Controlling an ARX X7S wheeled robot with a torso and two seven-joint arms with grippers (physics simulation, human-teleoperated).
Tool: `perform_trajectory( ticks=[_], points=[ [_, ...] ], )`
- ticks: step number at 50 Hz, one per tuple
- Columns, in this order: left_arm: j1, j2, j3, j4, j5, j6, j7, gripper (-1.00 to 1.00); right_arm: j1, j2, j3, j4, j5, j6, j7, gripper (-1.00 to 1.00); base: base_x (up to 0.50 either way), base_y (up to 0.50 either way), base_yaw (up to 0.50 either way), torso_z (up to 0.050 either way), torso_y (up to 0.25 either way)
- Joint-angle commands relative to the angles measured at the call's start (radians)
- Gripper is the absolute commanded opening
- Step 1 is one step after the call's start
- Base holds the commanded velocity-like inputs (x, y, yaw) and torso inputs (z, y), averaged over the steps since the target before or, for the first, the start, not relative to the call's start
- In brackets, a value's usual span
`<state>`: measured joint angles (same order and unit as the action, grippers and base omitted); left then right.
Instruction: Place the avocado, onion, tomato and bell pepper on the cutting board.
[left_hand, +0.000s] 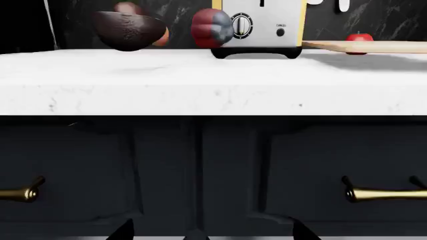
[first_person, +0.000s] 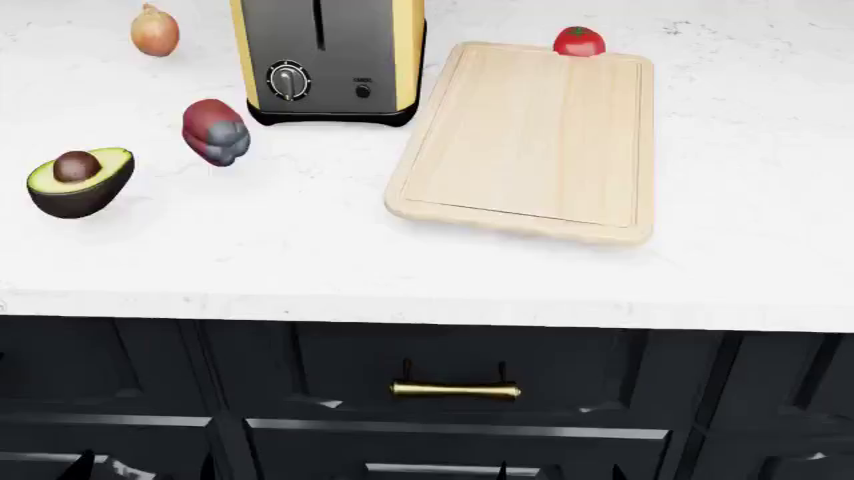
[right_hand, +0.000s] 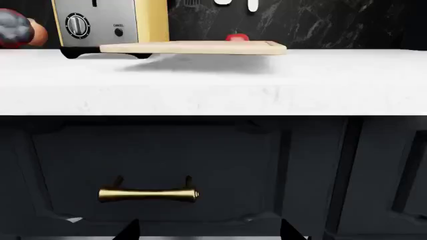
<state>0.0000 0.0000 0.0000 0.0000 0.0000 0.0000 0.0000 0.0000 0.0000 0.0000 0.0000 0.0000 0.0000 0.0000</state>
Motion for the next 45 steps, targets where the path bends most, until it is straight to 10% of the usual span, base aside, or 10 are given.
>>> perform_trajectory(
  ticks=[1, 29, 45],
  points=[
    [-0.003, -0.011, 0.012, -0.005, -0.011, 0.002, -0.012, 1.00, 0.006, 0.044, -0.052, 0.010, 0.044, -0.006, 0.052, 1.00, 0.00, 0.00, 0.00, 0.000, 0.000],
    [0.034, -0.073, 0.077, 0.075, -0.025, 0.011, -0.127, 1.00, -0.025, 0.090, -0.102, -0.093, 0.017, 0.032, 0.147, 1.00, 0.00, 0.00, 0.00, 0.000, 0.000],
    [-0.013, -0.152, 0.060, 0.483, -0.052, -0.329, -0.136, 1.00, 0.032, 0.139, -0.124, -0.421, -0.085, 0.308, 0.182, 1.00, 0.00, 0.00, 0.00, 0.000, 0.000]
  ],
)
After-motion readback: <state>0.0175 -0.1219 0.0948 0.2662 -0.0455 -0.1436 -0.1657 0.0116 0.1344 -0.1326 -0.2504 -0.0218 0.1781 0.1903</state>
